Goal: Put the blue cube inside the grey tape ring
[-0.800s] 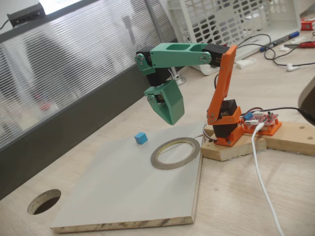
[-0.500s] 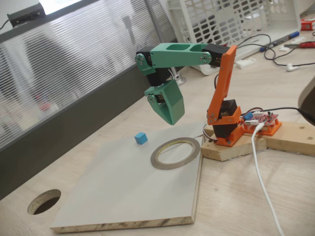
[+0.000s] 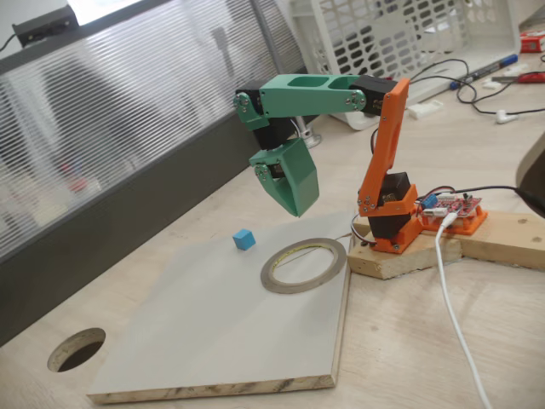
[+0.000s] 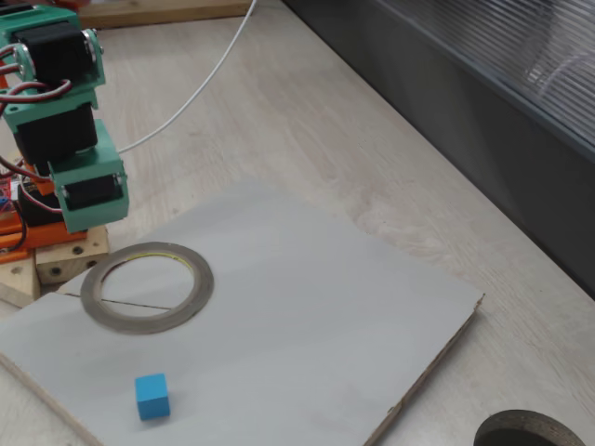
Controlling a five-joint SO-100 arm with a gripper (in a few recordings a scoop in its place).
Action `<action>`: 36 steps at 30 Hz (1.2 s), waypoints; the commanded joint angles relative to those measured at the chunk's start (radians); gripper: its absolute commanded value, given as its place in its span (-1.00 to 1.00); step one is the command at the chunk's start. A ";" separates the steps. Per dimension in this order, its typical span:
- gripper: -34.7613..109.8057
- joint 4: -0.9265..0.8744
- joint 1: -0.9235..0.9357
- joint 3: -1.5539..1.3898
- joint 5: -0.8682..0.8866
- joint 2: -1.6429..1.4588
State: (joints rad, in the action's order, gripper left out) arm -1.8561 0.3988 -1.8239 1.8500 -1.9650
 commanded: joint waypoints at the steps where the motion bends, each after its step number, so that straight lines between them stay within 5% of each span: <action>1: -0.51 -0.002 0.018 0.025 0.014 -0.015; 21: -0.51 0.011 0.098 0.408 0.008 0.423; 28: -0.51 0.284 0.201 0.408 0.005 0.515; 36: -0.51 0.400 0.187 0.408 0.005 0.515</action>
State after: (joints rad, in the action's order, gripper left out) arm -1.4910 0.5798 -1.4450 1.8500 -1.4465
